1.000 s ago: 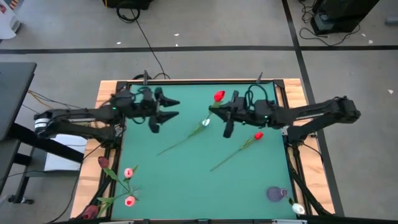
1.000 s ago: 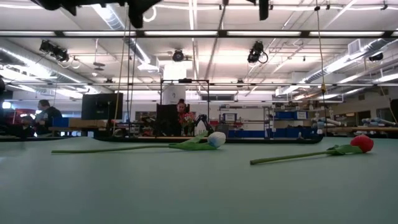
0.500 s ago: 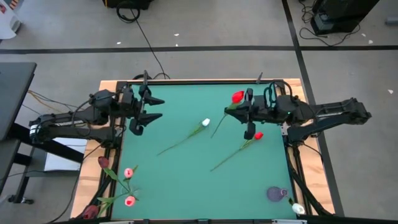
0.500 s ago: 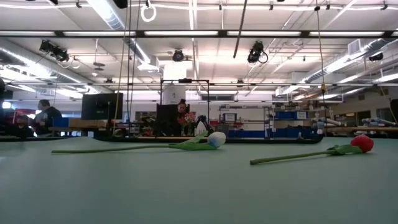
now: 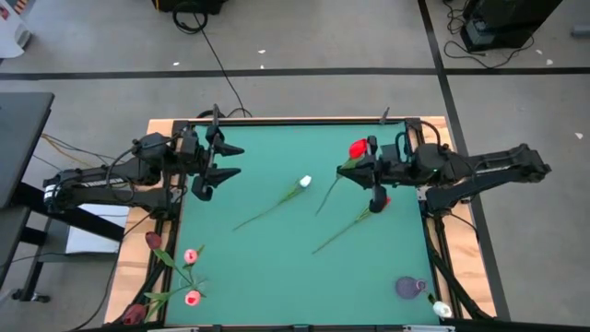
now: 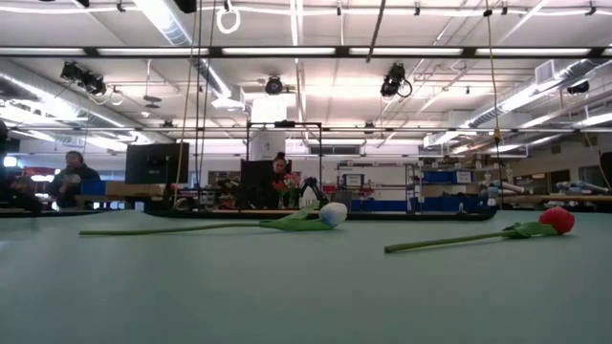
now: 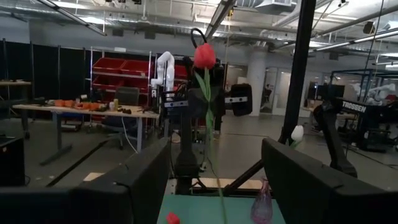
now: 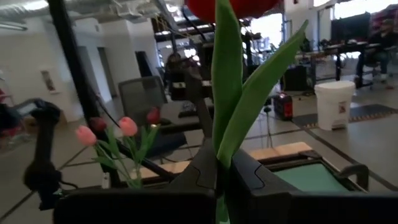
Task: Sort flowers into vase by color
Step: Put the left red flower into the violet vase
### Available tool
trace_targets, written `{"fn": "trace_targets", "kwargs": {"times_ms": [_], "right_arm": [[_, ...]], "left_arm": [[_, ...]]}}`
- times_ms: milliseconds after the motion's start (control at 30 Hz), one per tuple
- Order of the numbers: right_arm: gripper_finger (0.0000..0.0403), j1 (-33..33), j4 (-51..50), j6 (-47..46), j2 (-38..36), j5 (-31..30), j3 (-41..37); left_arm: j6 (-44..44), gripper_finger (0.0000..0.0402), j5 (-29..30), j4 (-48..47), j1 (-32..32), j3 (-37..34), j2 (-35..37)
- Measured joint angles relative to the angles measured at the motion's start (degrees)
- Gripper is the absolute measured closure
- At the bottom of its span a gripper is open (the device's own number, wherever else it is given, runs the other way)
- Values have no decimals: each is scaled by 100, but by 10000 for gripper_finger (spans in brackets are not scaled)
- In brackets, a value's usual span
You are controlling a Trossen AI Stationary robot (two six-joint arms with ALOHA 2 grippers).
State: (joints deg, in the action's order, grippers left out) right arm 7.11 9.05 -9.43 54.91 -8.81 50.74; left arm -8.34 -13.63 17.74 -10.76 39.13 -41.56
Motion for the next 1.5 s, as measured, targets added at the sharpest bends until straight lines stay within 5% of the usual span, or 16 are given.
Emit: {"fn": "trace_targets", "kwargs": {"times_ms": [267, 500, 867, 1267, 1500], "right_arm": [[387, 163, -973, -76, -781, 584, 0], [387, 182, -2489, -985, -1755, 2137, 0], [387, 362, -3341, -1456, -3076, 4094, 9], [388, 801, -3651, -1171, -3193, 4199, -230], [388, 1182, -2613, -1139, -3189, 4227, -862]], "left_arm": [[0, 143, 0, 1, 0, 0, 0], [0, 143, 2, 0, 0, 0, -2], [-2, 143, 2, 2, 0, 0, -4], [-2, 143, 4, 0, 0, 0, -4], [-2, 143, 4, 2, 0, 2, -4]]}}
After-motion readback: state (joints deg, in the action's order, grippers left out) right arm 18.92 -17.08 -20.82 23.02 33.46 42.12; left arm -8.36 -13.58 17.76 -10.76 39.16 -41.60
